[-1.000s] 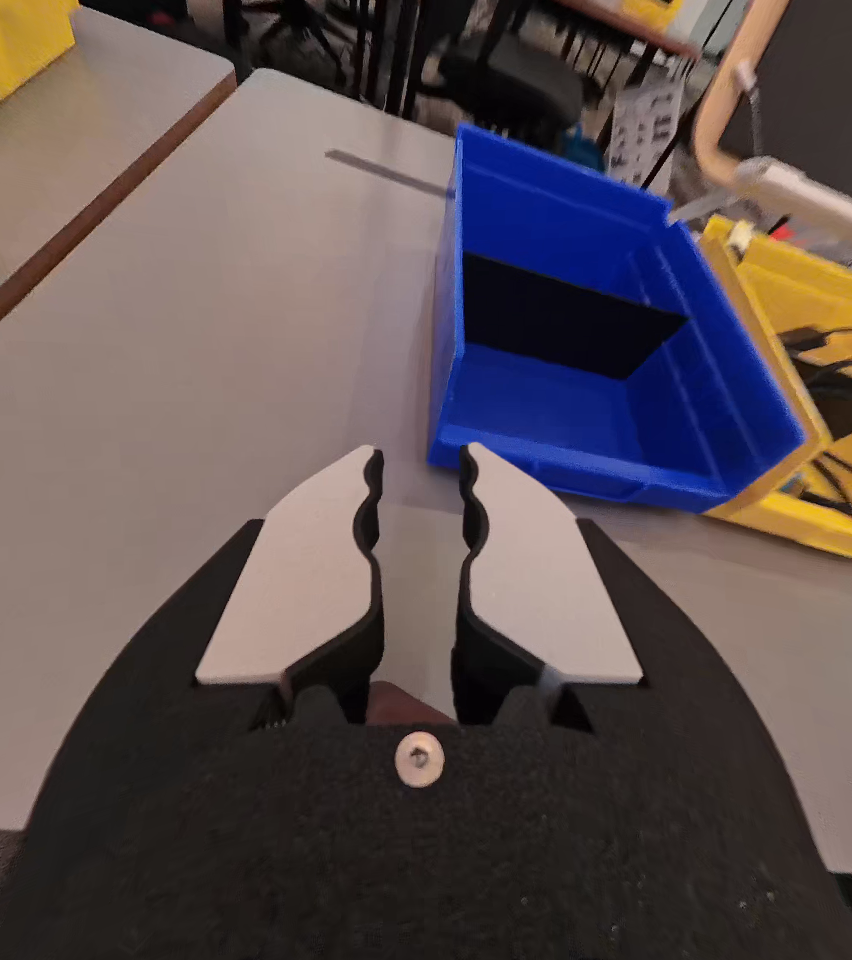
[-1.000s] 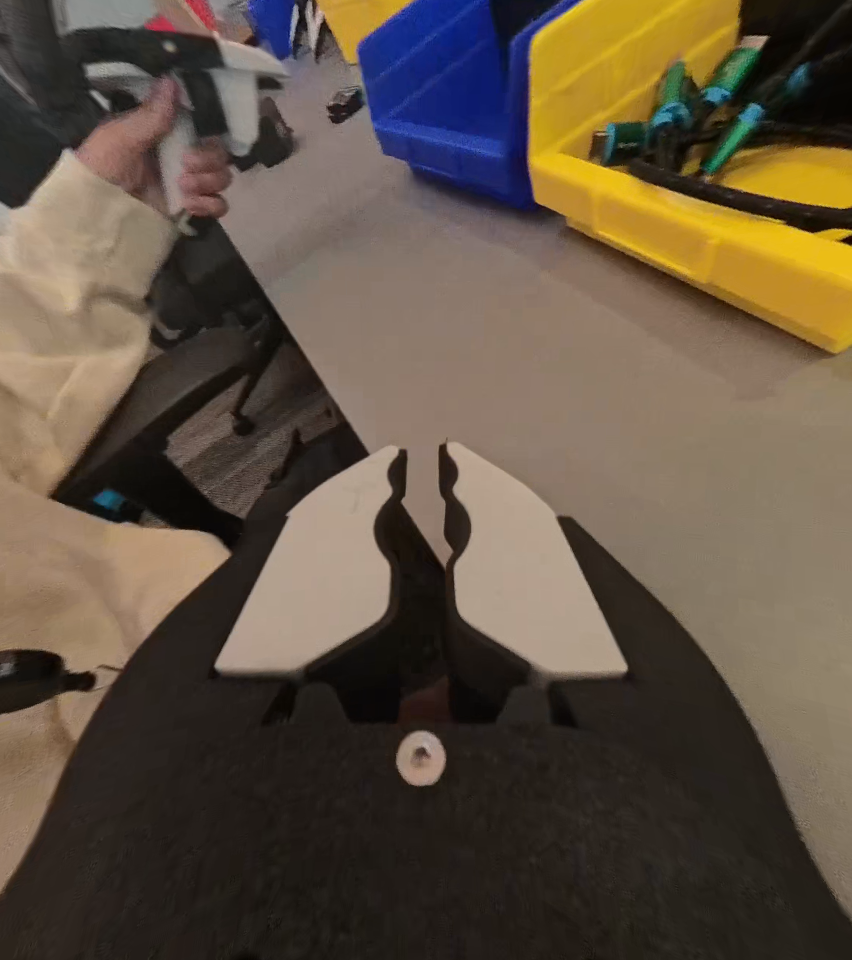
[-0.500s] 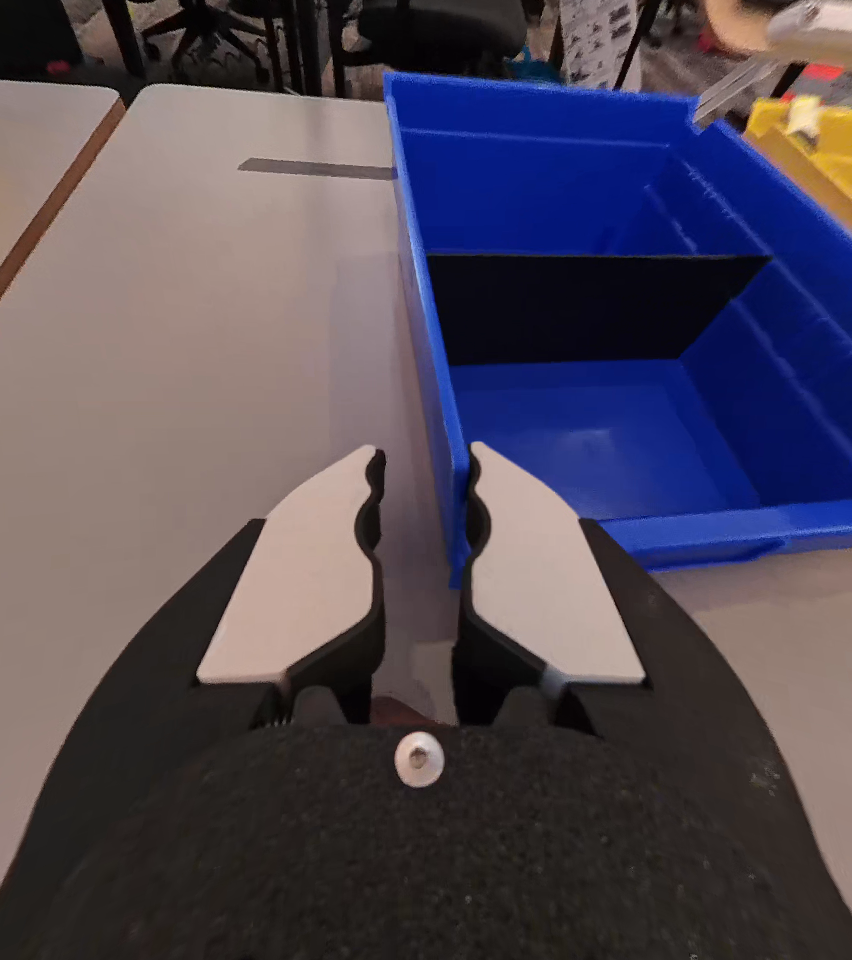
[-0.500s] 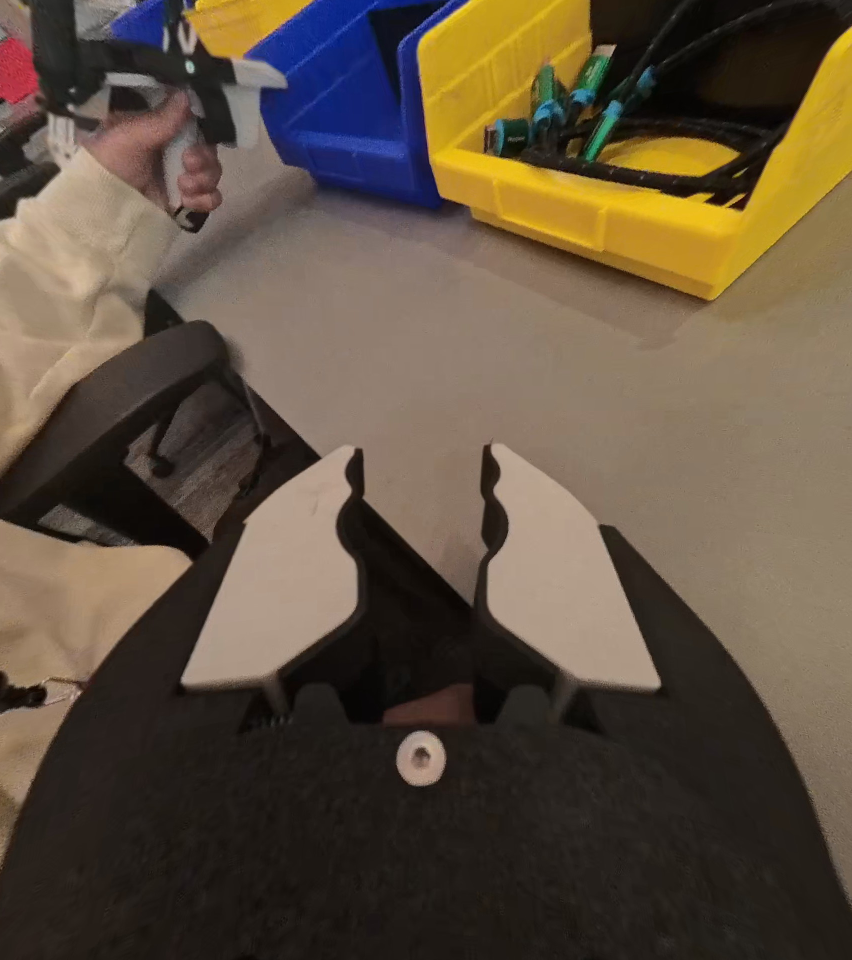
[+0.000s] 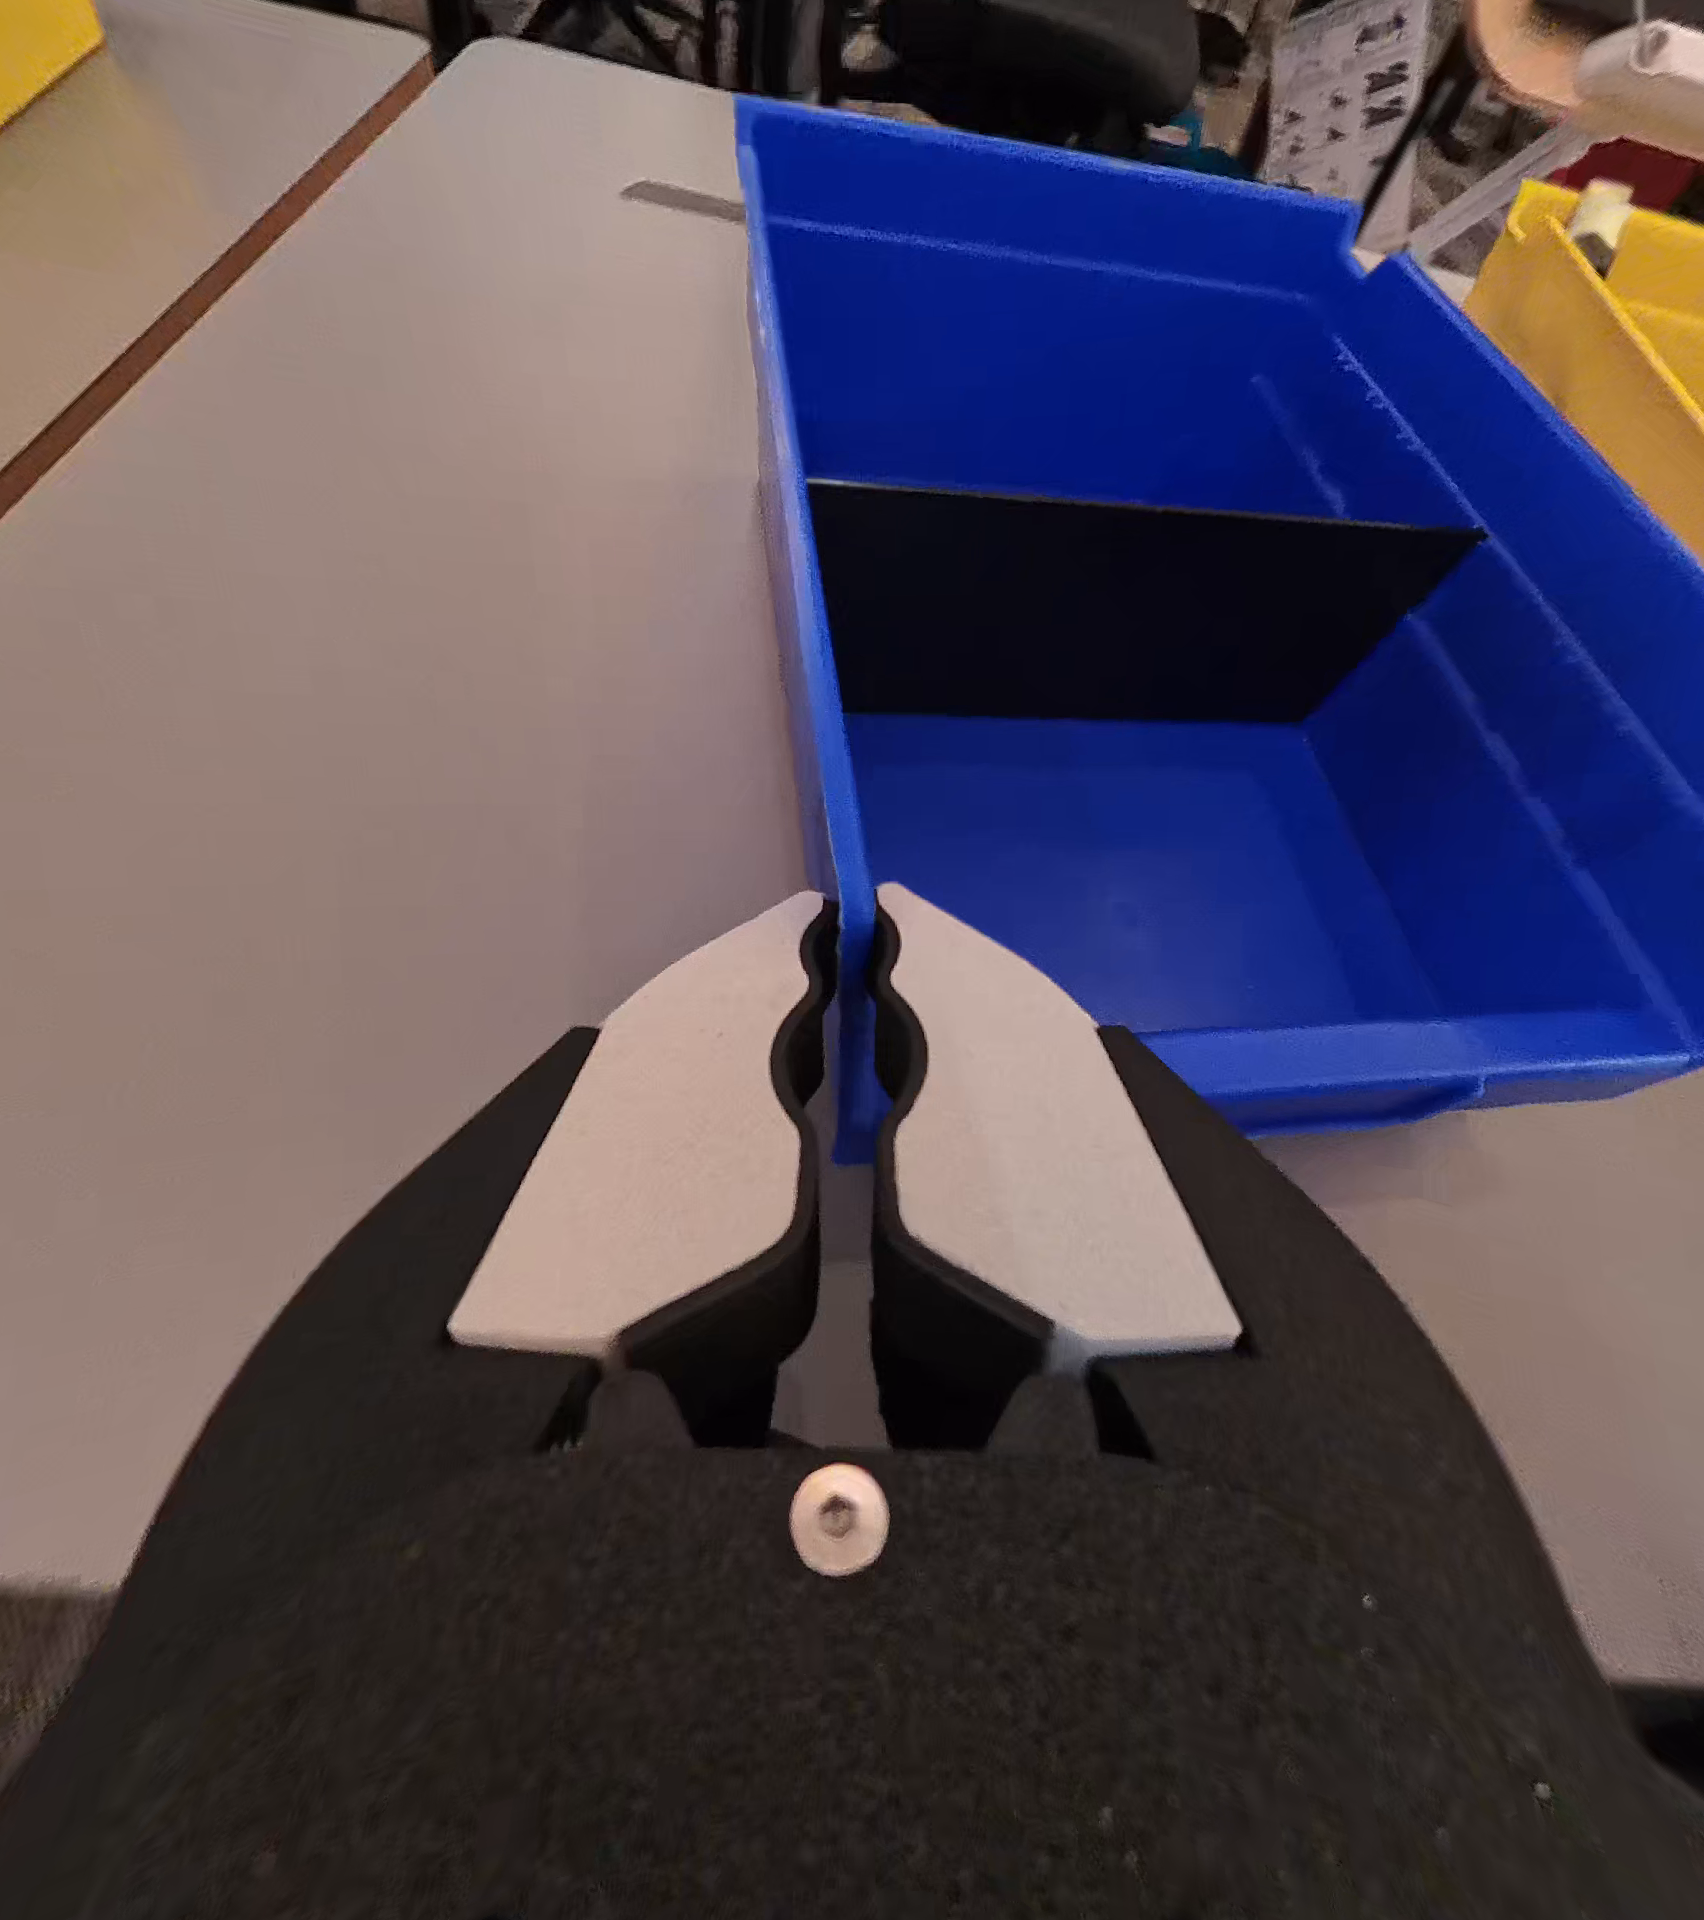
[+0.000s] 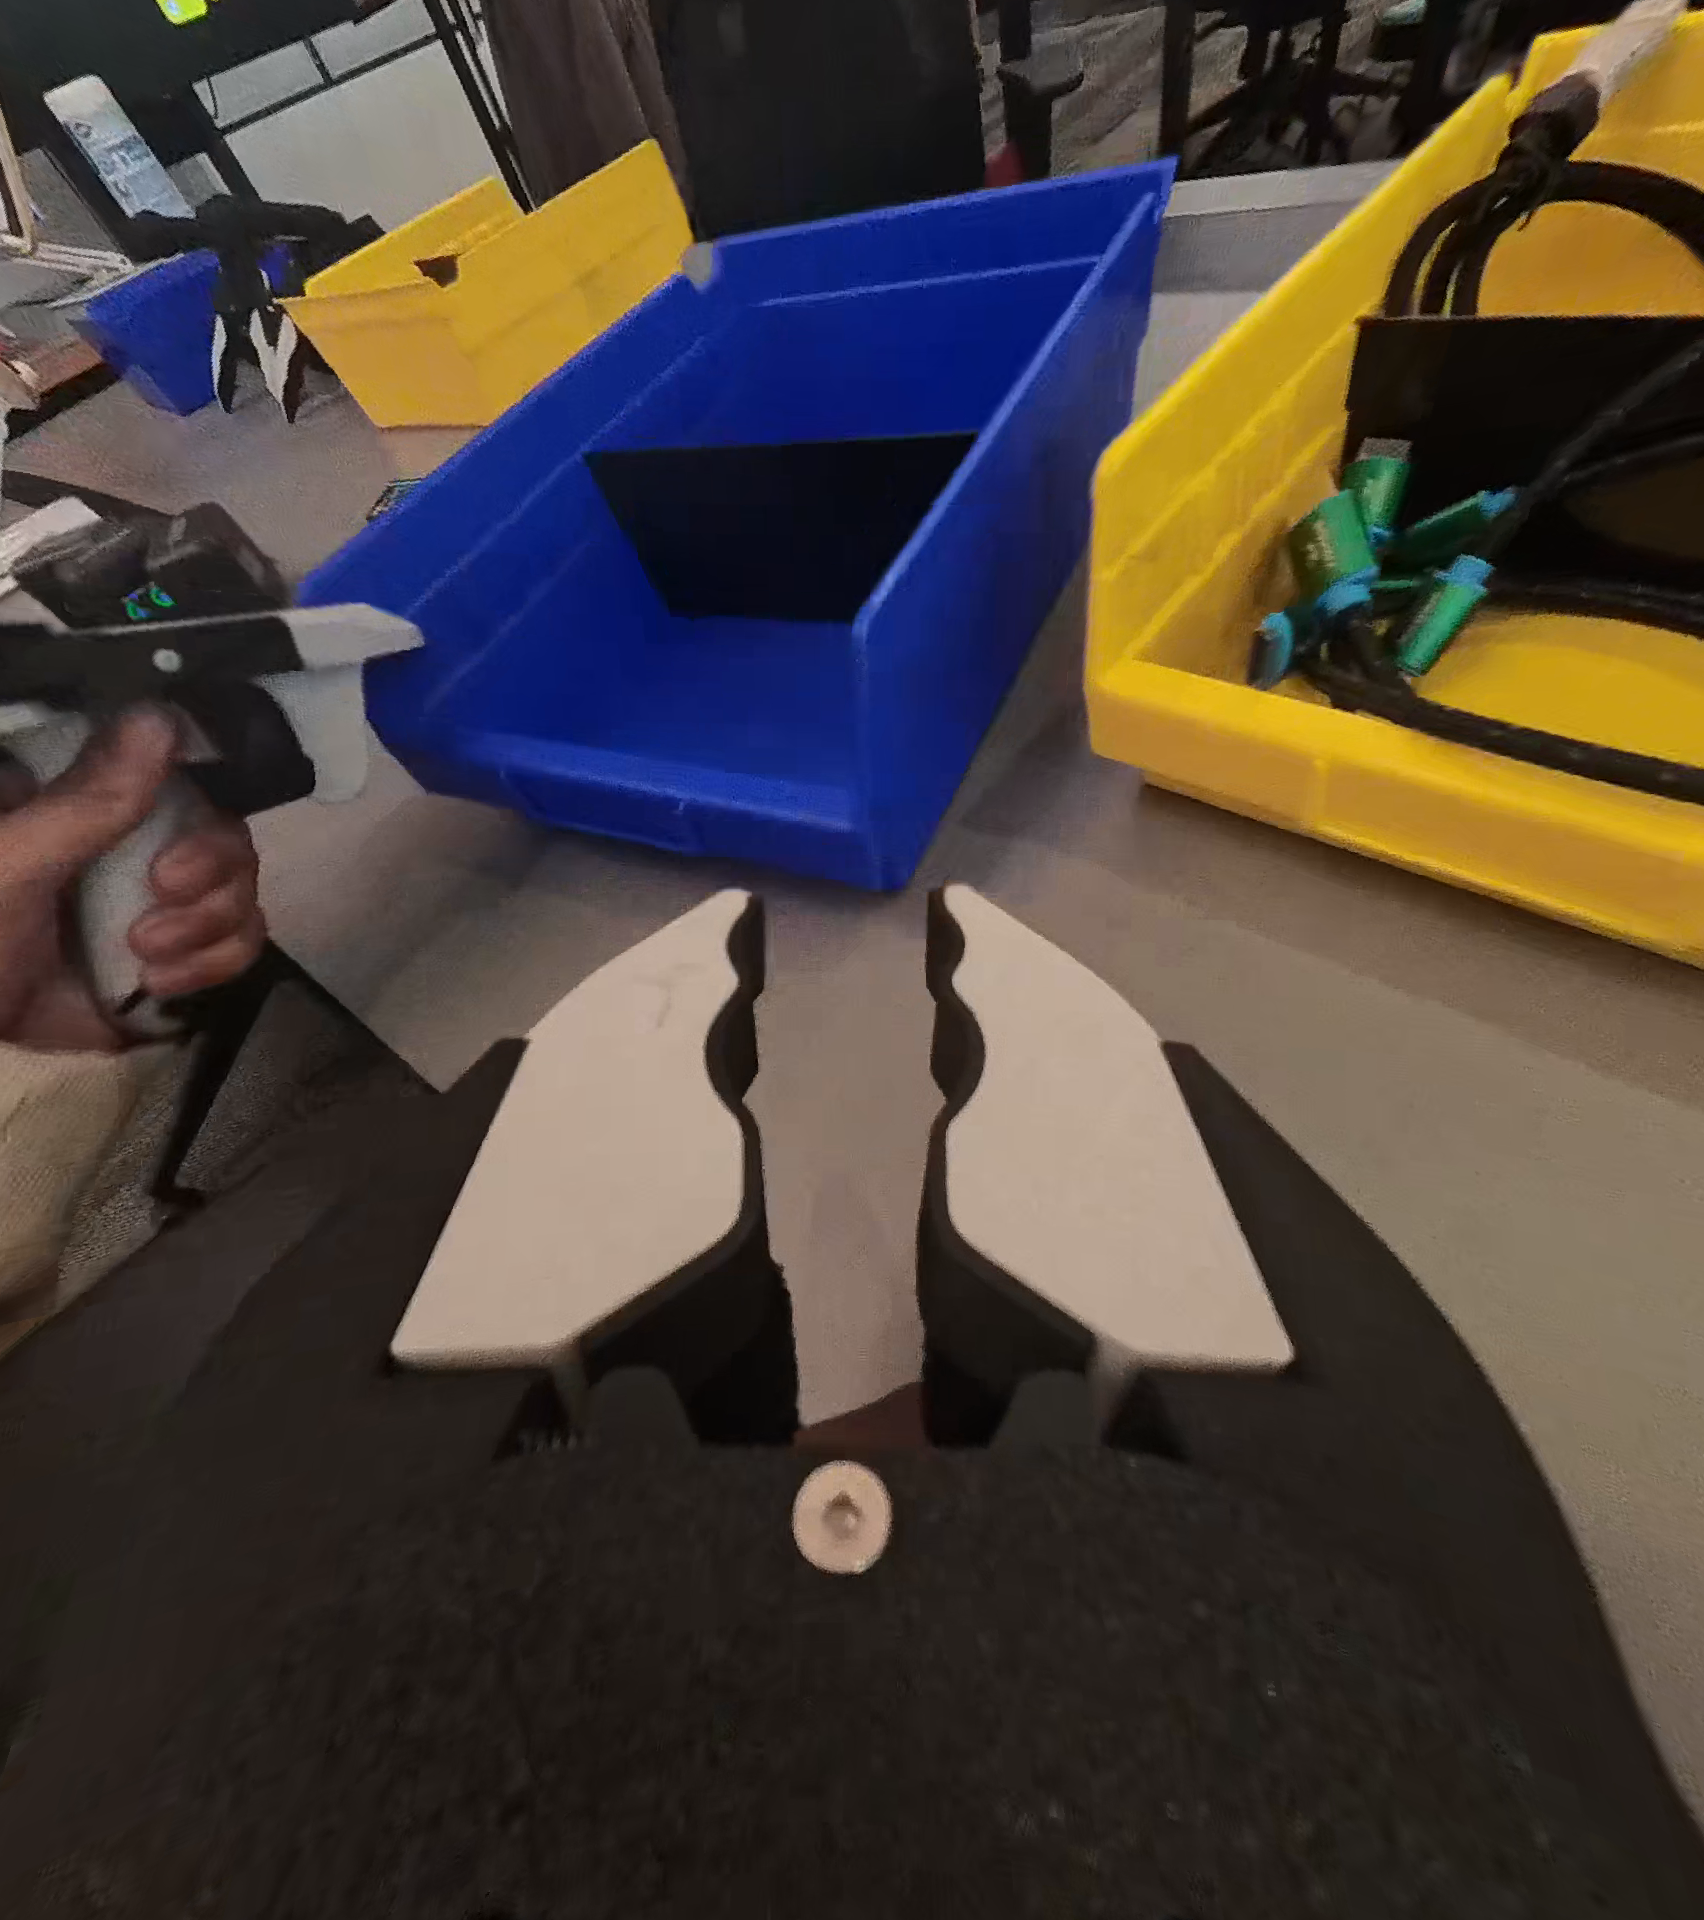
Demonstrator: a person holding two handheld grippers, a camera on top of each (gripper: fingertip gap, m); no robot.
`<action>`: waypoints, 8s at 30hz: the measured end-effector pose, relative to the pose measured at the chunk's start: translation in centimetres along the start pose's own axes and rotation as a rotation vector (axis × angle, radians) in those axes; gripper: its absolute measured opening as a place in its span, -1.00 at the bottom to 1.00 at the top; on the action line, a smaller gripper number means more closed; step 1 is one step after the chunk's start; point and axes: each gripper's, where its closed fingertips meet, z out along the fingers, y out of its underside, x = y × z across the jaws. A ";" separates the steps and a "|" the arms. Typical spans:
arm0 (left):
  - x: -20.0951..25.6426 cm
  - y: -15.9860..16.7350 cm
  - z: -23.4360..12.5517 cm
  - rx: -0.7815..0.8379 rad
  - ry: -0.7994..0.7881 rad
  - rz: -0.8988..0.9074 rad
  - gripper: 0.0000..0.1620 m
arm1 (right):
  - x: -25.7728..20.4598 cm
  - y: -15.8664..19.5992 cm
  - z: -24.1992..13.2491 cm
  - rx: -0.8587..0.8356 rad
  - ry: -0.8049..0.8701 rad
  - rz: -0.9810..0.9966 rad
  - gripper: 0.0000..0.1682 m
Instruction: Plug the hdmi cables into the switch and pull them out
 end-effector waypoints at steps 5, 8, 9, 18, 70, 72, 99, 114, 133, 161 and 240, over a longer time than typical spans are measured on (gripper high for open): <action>0.6 2.1 -3.9 0.015 -0.039 0.006 -0.95 | -0.3 -0.2 3.4 0.036 0.146 -0.048 -0.65; 1.1 2.9 -5.1 0.007 -0.023 -0.016 -0.95 | 0.5 1.5 5.9 -0.066 0.214 -0.073 -0.72; 1.3 3.1 -5.4 0.002 -0.017 -0.014 -0.94 | 0.6 1.7 6.6 -0.077 0.209 -0.057 -0.75; 3.8 1.1 -8.4 0.063 -0.099 0.149 -0.93 | 0.6 -1.4 5.3 -0.021 0.202 -0.121 -0.98; 52.5 -1.3 2.6 0.218 0.497 0.543 -0.43 | 50.6 -8.6 -27.0 0.111 0.820 -0.121 -0.48; 47.8 -2.8 1.9 0.215 0.459 0.492 -0.43 | 47.2 -10.8 -26.3 0.168 0.767 -0.121 -0.44; 22.0 -2.5 10.7 -0.055 0.138 0.395 -0.95 | 23.3 -3.6 0.4 0.010 0.628 0.103 -0.98; 1.8 -4.9 11.3 -0.009 0.009 0.227 -0.95 | 8.0 -4.4 14.3 0.001 0.406 0.091 -0.93; 2.4 -4.5 5.1 -0.077 -0.170 0.160 -0.45 | 13.7 3.3 -1.0 -0.243 0.071 -0.222 -0.65; 19.3 1.3 0.6 0.045 0.296 0.253 -0.29 | 36.4 -2.5 -21.0 0.249 0.646 -0.108 -0.45; 19.8 3.7 1.2 -0.079 0.442 0.198 -0.59 | 30.4 -0.5 -16.9 0.141 0.315 -0.109 -0.72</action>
